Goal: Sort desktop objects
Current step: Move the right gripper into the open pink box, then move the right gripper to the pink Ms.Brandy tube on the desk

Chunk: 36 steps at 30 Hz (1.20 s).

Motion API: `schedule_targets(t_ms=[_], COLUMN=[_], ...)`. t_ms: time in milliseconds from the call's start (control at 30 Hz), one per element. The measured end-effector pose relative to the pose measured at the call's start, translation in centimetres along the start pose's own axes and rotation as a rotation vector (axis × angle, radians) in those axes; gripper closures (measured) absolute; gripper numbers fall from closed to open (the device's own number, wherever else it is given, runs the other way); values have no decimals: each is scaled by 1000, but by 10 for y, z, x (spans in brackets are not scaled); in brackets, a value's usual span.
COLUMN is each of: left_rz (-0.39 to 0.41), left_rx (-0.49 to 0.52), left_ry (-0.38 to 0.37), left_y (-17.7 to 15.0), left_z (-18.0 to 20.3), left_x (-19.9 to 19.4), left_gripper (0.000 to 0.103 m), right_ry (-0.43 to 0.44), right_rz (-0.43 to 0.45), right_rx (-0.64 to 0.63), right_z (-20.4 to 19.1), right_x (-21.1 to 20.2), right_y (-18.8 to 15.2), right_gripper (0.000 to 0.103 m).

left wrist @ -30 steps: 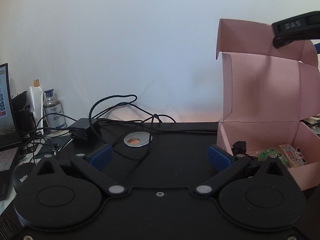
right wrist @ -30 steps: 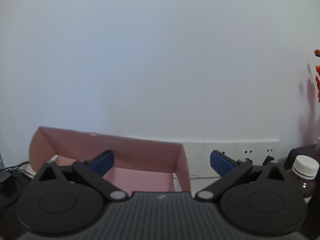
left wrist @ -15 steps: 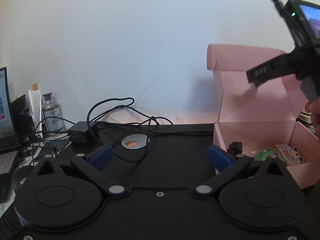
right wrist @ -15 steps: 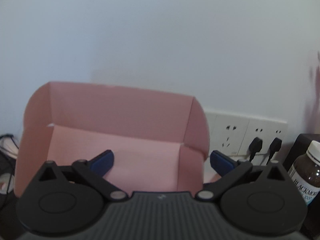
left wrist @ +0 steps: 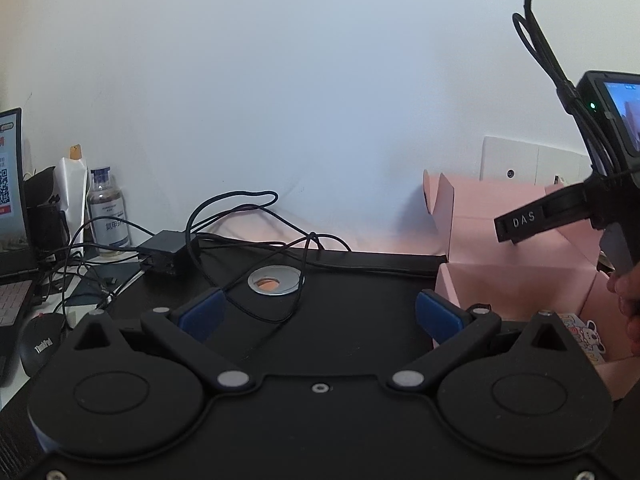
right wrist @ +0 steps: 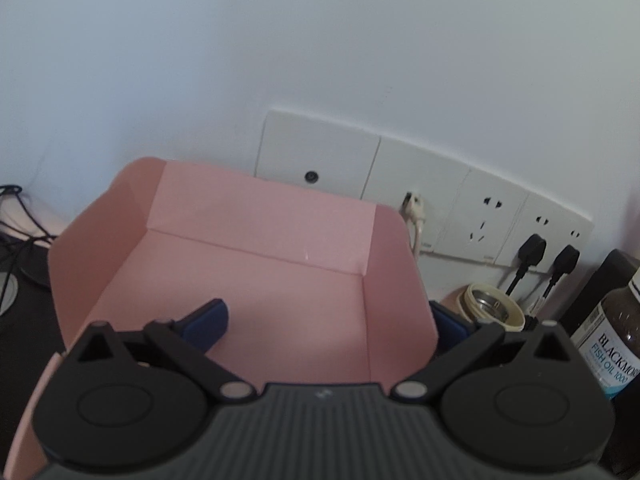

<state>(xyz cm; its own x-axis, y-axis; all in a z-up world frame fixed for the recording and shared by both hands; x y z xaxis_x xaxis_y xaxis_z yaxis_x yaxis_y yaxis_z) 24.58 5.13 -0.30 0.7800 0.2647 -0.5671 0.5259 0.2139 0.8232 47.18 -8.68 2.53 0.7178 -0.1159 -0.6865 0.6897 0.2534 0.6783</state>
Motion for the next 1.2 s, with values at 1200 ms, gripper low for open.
schedule_targets(t_ms=[1200], left_rz=[8], left_rx=[72], left_ry=[-39], left_y=[-11], left_z=[20], left_x=[-16], left_gripper=[0], right_ry=[306], right_rz=[26], right_rx=[51], right_z=[30], right_x=[-87], right_y=[-86], right_gripper=[1])
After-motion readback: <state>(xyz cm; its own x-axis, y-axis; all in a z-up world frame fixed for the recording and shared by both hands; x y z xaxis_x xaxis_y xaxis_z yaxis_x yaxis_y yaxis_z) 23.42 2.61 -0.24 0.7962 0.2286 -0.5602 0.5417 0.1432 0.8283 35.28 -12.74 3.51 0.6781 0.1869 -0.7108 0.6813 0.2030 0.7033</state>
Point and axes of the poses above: each gripper's, at about its wrist camera, not at the fingertips, and x roughly the way its jaws point, z to its right, y to its top, the point moved 2 cm from there along x, roughly the way its jaws point, and after that the axes turned 14 degrees about -z, right-handed, at the moved point
